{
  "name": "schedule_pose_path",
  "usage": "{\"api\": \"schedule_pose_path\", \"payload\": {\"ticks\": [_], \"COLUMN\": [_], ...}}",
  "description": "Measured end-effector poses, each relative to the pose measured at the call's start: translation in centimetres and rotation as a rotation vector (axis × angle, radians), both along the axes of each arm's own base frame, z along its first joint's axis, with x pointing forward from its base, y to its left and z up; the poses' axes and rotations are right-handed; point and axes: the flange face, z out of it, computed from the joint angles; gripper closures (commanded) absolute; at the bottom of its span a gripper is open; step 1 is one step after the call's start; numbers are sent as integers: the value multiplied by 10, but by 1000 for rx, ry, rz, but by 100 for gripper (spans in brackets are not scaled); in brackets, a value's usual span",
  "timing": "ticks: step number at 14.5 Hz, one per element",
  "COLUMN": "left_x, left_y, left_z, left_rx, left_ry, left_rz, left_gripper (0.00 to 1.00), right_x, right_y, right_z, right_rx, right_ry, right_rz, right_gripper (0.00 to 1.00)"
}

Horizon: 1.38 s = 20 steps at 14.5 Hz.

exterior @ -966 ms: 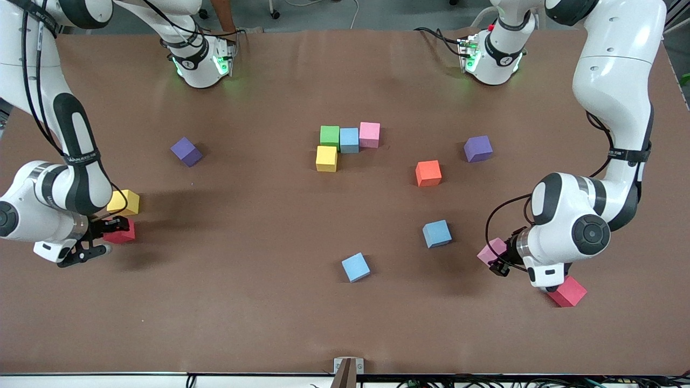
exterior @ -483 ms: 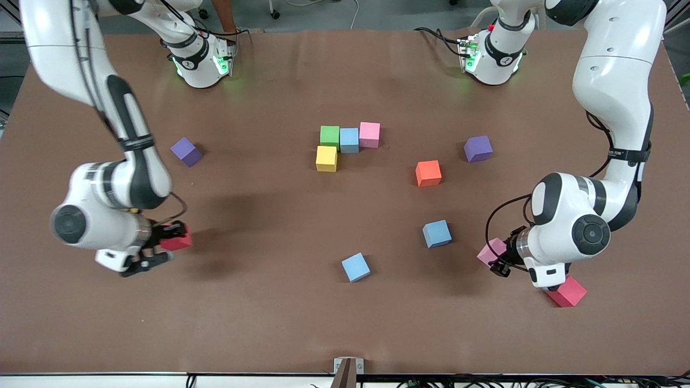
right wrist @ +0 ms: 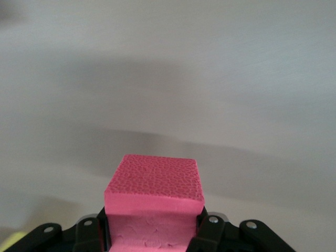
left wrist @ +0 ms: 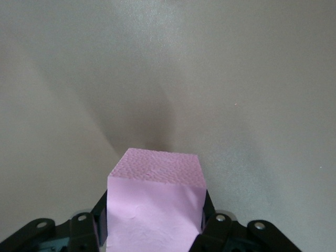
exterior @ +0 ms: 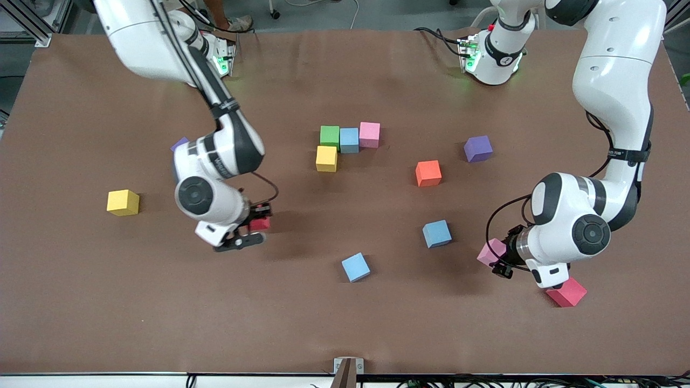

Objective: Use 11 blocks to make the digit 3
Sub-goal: 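Carry the red block with the right gripper toward the yellow block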

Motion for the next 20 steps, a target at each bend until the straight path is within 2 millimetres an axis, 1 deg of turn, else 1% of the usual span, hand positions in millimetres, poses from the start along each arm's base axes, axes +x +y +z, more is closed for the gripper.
{"api": "schedule_pose_path", "payload": {"ticks": [1, 2, 3, 6, 8, 10, 12, 16, 20], "left_x": [0, 0, 0, 0, 0, 0, 0, 0, 0], "left_y": [0, 0, 0, 0, 0, 0, 0, 0, 0], "left_z": [0, 0, 0, 0, 0, 0, 0, 0, 0], "left_rx": [0, 0, 0, 0, 0, 0, 0, 0, 0], "left_ry": [0, 0, 0, 0, 0, 0, 0, 0, 0], "left_rz": [0, 1, 1, 1, 1, 1, 1, 1, 0], "left_gripper": [70, 70, 70, 70, 70, 70, 70, 70, 70], "right_x": [-11, -20, -28, -46, -59, -75, -89, -108, -119], "right_y": [24, 44, 60, 92, 108, 122, 130, 145, 148], "right_z": [1, 2, 2, -2, -16, -36, -53, -61, -69], "right_rx": [16, 25, 28, 38, 40, 32, 13, -9, -25], "right_ry": [1, -5, -10, -34, -55, -63, -50, -33, -19], "right_rz": [-18, -40, -57, -59, -95, -126, -153, -187, -183], "right_gripper": [62, 63, 66, 68, 68, 68, 68, 68, 67]}}
